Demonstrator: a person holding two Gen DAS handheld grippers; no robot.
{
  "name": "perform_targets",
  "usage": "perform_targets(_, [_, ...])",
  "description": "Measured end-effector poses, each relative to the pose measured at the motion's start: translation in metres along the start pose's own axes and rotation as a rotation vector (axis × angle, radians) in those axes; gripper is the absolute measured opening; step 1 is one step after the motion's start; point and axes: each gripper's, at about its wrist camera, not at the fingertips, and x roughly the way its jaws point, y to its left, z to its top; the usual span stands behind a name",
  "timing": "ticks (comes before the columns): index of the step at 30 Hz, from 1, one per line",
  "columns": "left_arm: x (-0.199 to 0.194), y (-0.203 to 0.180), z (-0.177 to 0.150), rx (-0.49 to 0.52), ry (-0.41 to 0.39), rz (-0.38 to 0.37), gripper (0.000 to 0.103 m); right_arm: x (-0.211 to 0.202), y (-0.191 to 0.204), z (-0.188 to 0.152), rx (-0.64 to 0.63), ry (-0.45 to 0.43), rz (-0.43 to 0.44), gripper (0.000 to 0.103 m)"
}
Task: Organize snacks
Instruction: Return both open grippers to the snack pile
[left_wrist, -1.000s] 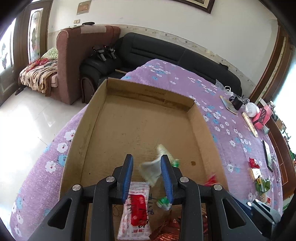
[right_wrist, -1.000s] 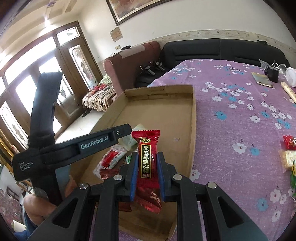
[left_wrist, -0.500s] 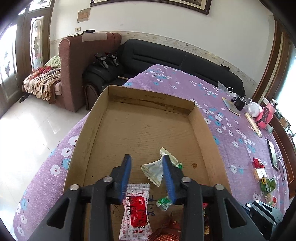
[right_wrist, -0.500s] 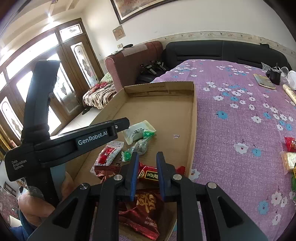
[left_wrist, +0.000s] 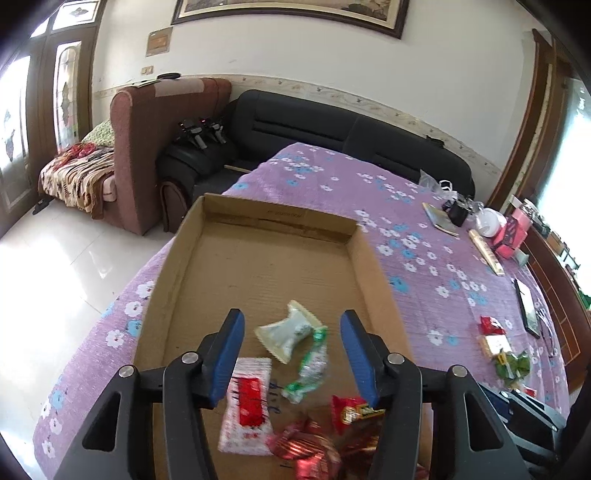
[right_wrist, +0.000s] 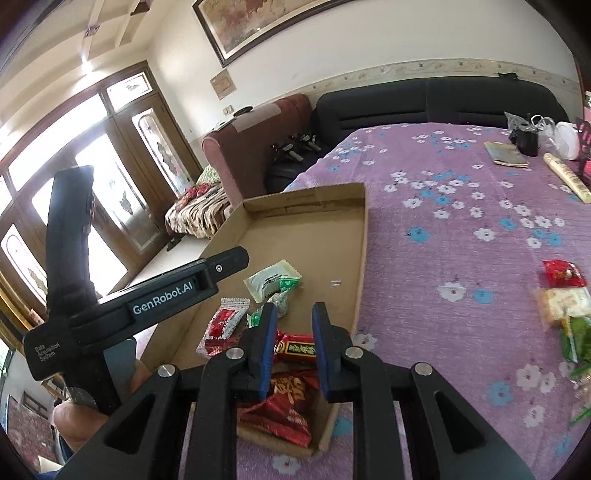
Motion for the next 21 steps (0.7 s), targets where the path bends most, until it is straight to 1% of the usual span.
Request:
perform_targets(3, [-0.005,-0.016,-0.003,0.026,0.0,-0.013,0.058,-0.018,-0.013,-0.001,0.023,-0.018,-0.01,0.019])
perform_targets(7, [-0.013,-0.048,-0.01,0.091,0.003,-0.037,0.058,-0.041,-0.037,-0.005,0.063,-0.047,-0.025,0.019])
perform_targets(10, [-0.016,-0.072,-0.019,0.134,0.018,-0.063,0.062,-0.064,-0.064,-0.011,0.11,-0.068,-0.043,0.02])
perform_targets(12, [-0.016,-0.09,-0.027,0.17,0.034,-0.087,0.062,-0.079,-0.085,-0.015,0.15,-0.088,-0.066,0.02])
perform_targets(15, [-0.012,-0.121,-0.043,0.22,0.074,-0.134,0.062,-0.104,-0.124,-0.022,0.221,-0.111,-0.117,0.021])
perform_targets(17, [-0.005,-0.142,-0.055,0.237,0.127,-0.183,0.062,-0.117,-0.154,-0.028,0.278,-0.111,-0.175,0.024])
perform_targets(18, [-0.001,-0.149,-0.059,0.247,0.149,-0.204,0.062,-0.121,-0.169,-0.031,0.308,-0.102,-0.208,0.024])
perform_targets(19, [0.003,-0.159,-0.064,0.261,0.181,-0.229,0.062,-0.126,-0.191,-0.036,0.365,-0.083,-0.251,0.024])
perform_targets(21, [0.009,-0.174,-0.072,0.284,0.223,-0.255,0.062,-0.129,-0.219,-0.044,0.454,-0.055,-0.277,0.024])
